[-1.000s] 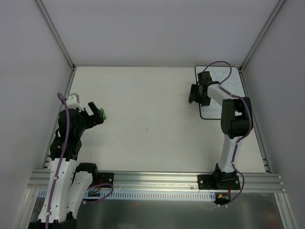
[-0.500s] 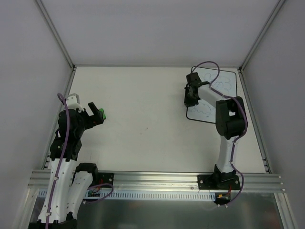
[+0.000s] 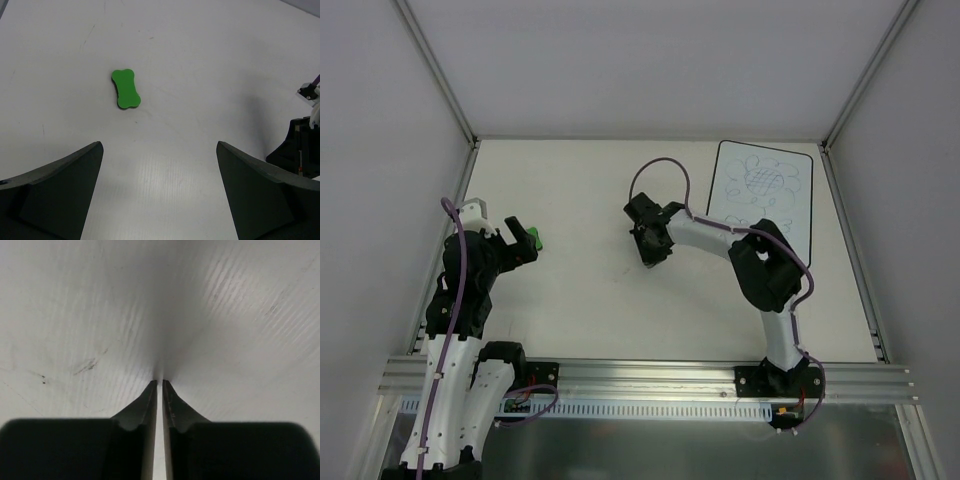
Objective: Erase the whiteboard
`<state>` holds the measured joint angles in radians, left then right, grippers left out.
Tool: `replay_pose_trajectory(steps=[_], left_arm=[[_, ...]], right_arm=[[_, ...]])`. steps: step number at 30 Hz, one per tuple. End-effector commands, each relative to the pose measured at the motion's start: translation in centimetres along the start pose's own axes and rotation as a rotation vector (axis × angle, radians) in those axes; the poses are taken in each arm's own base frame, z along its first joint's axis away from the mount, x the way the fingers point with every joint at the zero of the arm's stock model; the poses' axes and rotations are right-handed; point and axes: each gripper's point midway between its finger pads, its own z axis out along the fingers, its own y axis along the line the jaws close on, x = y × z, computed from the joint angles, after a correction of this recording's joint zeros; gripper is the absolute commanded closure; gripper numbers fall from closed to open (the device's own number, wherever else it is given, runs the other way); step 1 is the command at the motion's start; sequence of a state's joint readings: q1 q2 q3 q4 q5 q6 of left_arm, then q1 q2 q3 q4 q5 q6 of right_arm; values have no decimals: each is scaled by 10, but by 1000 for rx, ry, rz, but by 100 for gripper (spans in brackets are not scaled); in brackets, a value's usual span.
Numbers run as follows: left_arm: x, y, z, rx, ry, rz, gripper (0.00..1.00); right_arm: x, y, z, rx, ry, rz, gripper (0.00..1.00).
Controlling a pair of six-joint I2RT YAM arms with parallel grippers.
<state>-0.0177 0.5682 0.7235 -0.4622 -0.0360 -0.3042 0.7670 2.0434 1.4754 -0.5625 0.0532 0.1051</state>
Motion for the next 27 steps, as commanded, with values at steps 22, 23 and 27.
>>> replay_pose_trajectory(steps=[22, 23, 27], left_arm=[[-3, 2, 1, -10, -20, -19, 1], [-3, 3, 1, -10, -18, -19, 1], [-2, 2, 1, -8, -17, -18, 1]], right_arm=[[-78, -174, -8, 350, -139, 346, 55], [-78, -173, -6, 346, -133, 344, 56], [-73, -173, 4, 338, -102, 352, 58]])
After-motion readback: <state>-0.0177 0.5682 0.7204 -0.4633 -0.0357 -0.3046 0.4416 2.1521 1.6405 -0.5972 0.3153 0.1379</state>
